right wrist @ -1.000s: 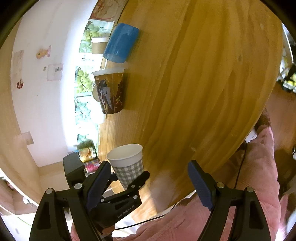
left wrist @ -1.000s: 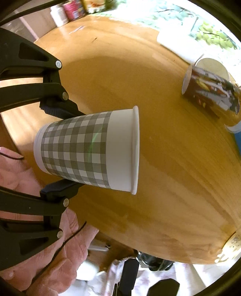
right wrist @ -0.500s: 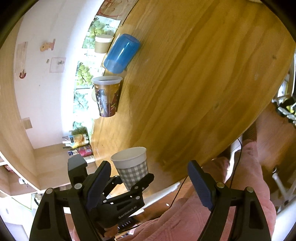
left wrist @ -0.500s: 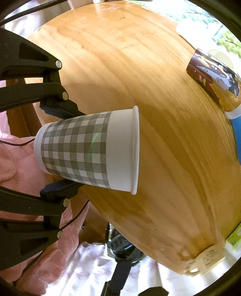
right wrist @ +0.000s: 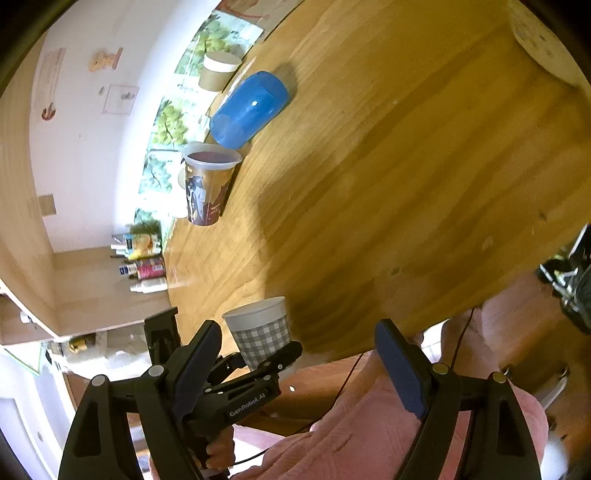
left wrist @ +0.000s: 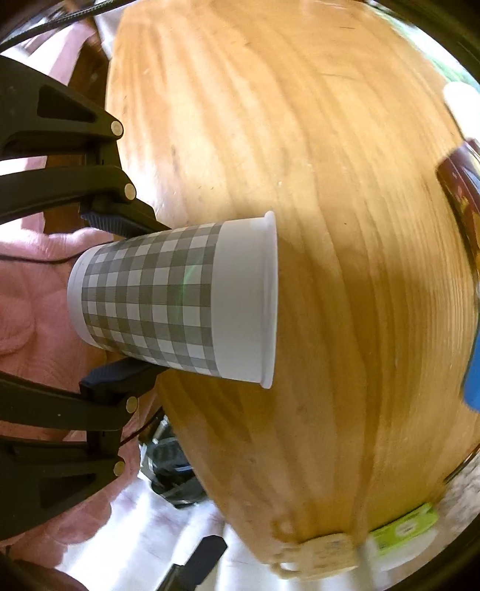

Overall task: Flip cup upright
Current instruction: 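Lift the checkered cup off the desk with the left tool and rotate it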

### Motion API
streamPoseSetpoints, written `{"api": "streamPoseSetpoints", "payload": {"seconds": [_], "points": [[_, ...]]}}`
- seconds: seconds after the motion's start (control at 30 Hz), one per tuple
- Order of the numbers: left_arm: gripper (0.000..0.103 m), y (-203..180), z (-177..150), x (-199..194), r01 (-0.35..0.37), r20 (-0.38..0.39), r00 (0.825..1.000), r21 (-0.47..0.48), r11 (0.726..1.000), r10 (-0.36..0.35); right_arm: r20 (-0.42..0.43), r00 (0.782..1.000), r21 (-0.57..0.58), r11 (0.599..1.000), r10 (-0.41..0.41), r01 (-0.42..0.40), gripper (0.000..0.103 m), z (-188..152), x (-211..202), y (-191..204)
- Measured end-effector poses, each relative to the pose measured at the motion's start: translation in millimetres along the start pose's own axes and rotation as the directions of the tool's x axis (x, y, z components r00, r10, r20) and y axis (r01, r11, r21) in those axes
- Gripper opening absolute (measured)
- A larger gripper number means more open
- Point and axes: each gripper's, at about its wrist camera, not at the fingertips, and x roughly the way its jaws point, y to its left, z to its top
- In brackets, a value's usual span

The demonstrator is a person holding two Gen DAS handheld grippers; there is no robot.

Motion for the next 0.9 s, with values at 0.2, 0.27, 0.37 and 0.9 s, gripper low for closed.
{"api": "streamPoseSetpoints", "payload": {"seconds": [0.2, 0.27, 0.37, 0.9], "points": [[0.061, -5, -6, 9, 0.051, 0.01, 0.999, -0.104, 0.993, -0.051, -0.053, 0.998, -0.072, 0.997, -0.041, 0.037, 0.085, 14, 2, 6], [0.061, -7, -6, 8, 0.066, 0.018, 0.998, -0.124, 0.99, -0.064, -0.067, 0.996, -0.095, 0.994, -0.059, 0.053, 0.085, 18, 4, 8], [0.062, -5, -8, 9, 0.096, 0.032, 0.995, -0.163, 0.982, -0.092, -0.091, 0.992, -0.124, 0.989, -0.086, 0.075, 0.085, 23, 9, 13], [0.065, 16, -27, 9, 0.175, 0.039, 0.985, -0.228, 0.958, -0.17, -0.245, 0.96, -0.169, 0.981, -0.135, 0.095, 0.085, 24, 53, 18]]}}
